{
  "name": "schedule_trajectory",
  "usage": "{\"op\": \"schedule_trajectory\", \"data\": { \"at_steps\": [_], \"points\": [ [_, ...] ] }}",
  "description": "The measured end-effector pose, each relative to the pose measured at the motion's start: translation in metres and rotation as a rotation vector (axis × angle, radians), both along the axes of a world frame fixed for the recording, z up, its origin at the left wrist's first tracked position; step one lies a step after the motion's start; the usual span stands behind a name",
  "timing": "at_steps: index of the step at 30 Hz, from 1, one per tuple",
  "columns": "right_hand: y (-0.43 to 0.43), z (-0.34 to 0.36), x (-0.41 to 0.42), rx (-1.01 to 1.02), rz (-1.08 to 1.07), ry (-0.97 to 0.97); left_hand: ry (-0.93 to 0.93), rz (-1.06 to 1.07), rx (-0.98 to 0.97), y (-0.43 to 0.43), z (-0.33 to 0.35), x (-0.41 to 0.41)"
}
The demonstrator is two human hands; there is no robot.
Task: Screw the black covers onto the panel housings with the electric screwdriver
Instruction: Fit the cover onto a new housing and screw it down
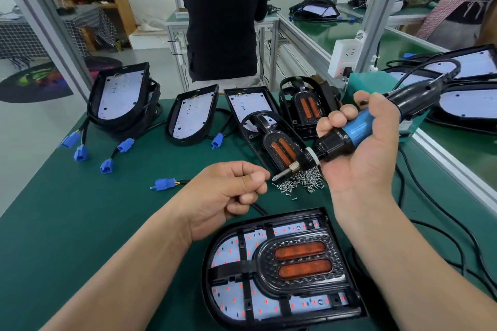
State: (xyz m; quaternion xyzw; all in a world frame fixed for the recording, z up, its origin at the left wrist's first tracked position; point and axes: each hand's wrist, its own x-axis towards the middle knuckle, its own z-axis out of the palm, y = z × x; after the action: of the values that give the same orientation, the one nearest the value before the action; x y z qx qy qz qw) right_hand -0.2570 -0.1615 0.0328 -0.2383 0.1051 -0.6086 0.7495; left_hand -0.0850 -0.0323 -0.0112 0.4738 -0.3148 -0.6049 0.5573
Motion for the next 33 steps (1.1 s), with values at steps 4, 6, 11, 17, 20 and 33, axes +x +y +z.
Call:
{"op": "schedule_trajectory", "data": {
  "at_steps": [4, 6, 11, 17, 20, 33],
  "points": [
    [0.0013, 0.001, 0.0008, 0.0, -0.006, -0.003, 0.026, -0.018, 0.01, 0.0, -0.0005, 0.0014],
    [0.0013, 0.0015, 0.0006, -0.005, -0.006, -0.006, 0.011, -0.041, -0.002, 0.0004, -0.0004, 0.0009],
    [0.0009, 0.001, 0.0004, -0.01, -0.005, -0.003, -0.009, -0.071, -0.036, 0.0003, -0.0011, -0.0002],
    [0.0029, -0.0034, 0.0022, -0.018, 0.017, 0.028, -0.041, -0.103, -0.055, 0.0007, -0.0006, -0.0005],
    [0.0013, -0.0052, 0.0025, -0.022, 0.022, 0.043, -0.054, -0.102, -0.052, 0.0008, -0.0009, -0.0004],
    [-0.0008, -0.0079, 0.0005, -0.001, 0.023, 0.069, -0.096, -0.074, -0.068, 0.0013, 0.0, -0.0036]
  ]
}}
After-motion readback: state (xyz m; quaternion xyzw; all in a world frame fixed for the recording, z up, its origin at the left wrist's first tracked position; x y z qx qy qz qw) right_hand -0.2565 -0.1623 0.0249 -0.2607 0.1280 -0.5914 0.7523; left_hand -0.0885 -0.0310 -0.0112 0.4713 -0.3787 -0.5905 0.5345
